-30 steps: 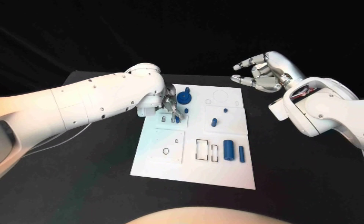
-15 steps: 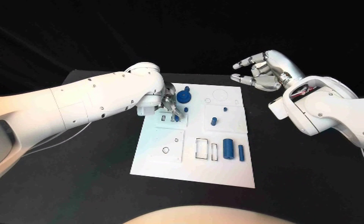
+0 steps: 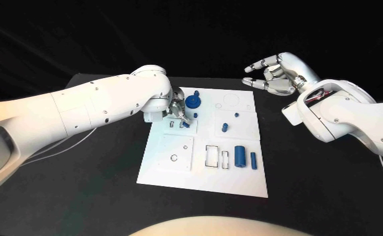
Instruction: Assemble the parts on the task board
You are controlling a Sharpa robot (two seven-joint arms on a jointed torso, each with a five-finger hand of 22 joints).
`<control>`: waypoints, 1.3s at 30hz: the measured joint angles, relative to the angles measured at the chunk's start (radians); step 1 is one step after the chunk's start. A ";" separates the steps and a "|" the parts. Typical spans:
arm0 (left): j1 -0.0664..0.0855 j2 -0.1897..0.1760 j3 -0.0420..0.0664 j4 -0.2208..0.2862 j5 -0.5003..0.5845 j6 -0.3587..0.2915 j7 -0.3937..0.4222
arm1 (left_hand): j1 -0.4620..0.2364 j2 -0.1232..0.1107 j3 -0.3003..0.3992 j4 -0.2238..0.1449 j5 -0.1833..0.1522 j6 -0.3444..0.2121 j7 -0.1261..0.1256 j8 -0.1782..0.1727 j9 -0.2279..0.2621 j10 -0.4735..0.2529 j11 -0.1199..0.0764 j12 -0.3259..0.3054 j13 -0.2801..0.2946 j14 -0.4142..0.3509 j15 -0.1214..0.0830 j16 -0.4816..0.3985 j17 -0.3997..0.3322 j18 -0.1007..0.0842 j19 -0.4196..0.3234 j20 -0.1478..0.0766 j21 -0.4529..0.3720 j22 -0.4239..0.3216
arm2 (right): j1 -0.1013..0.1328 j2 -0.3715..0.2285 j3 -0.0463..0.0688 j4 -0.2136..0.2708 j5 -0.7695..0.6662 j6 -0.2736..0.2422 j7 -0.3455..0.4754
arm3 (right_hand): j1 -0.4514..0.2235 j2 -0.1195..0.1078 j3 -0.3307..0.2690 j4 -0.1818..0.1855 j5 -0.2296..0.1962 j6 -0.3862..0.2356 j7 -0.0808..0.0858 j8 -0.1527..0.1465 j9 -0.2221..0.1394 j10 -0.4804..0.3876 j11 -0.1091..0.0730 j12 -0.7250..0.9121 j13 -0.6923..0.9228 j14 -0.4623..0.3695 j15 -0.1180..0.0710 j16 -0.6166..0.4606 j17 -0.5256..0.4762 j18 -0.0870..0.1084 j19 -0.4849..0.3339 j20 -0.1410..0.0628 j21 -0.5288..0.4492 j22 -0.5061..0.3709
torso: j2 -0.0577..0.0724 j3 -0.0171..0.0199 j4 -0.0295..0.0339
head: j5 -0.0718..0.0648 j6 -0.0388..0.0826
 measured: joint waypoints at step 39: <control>-0.044 -0.110 0.002 0.139 -0.061 -0.206 0.027 | -0.140 -0.146 0.287 -0.032 0.000 -0.008 -0.002 0.069 0.133 0.035 -0.013 0.012 0.022 0.004 -0.003 0.015 0.000 0.000 0.021 -0.001 0.016 0.000 | -0.004 -0.002 -0.001 -0.006 0.000 0.003 -0.001 | 0.000 0.000 0.000 0.000 0.000 0.000 0.000 0.000 0.000 0.000 0.000 0.000 0.000 0.000 0.000 -0.004 0.000 0.000 -0.004 -0.004 -0.007 0.000 | 0.002 0.0000 -0.0007 | 0.010 -0.003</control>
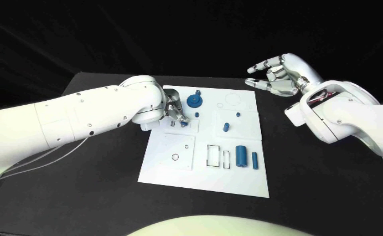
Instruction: Assemble the parts on the task board
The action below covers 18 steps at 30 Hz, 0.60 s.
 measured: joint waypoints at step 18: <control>-0.007 0.000 0.000 0.000 -0.056 0.010 -0.012 | -0.019 -0.018 0.031 -0.014 0.013 0.000 0.000 0.011 0.007 0.002 -0.002 0.004 0.001 -0.004 -0.004 0.000 0.000 0.000 0.004 -0.003 0.003 0.000 | 0.000 0.000 0.000 0.000 0.000 0.000 0.001 | 0.000 0.000 0.000 0.000 0.000 0.000 0.000 0.000 0.000 0.000 0.000 0.000 0.000 0.000 0.000 0.000 0.000 0.000 0.000 0.000 0.000 0.000 | 0.000 0.0000 0.0005 | 0.002 -0.005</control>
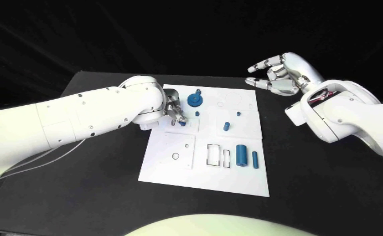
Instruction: Assemble the parts on the task board
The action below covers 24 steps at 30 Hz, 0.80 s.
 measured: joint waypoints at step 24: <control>-0.003 0.007 0.001 -0.006 -0.020 0.015 -0.010 | -0.016 -0.016 0.025 -0.015 0.005 0.000 0.000 0.006 0.034 0.005 0.002 0.000 -0.002 0.000 0.000 0.000 0.000 0.000 0.007 0.000 0.004 0.000 | 0.000 -0.001 0.000 0.001 0.000 0.002 0.001 | 0.000 0.000 0.000 0.000 0.000 0.003 -0.003 0.000 0.000 0.000 0.000 0.000 0.000 0.000 0.000 0.000 0.000 0.000 0.000 0.000 0.000 0.000 | 0.000 0.0007 -0.0001 | 0.000 -0.007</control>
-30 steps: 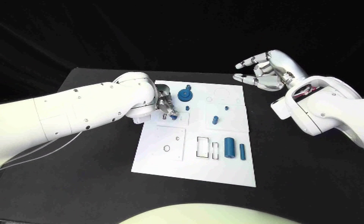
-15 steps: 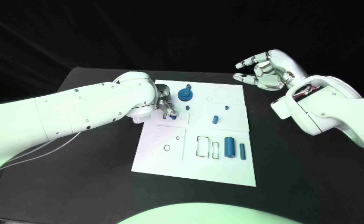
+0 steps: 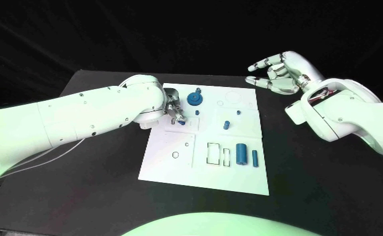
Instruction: Assemble the parts on the task board
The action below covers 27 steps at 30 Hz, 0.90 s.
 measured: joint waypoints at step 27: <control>-0.001 0.000 0.000 0.006 -0.020 0.011 -0.009 | -0.031 -0.009 0.025 -0.019 -0.002 0.000 0.000 0.035 0.003 0.013 -0.012 0.006 0.003 0.000 -0.007 0.010 0.001 -0.015 0.007 0.000 0.004 0.000 | -0.002 0.001 0.000 -0.002 0.000 0.002 0.001 | 0.000 0.000 0.000 0.000 0.004 0.000 0.000 0.000 0.000 0.000 0.000 0.000 0.000 0.000 0.000 0.000 0.000 0.000 0.000 0.000 0.000 0.000 | 0.000 0.0000 -0.0003 | 0.002 -0.004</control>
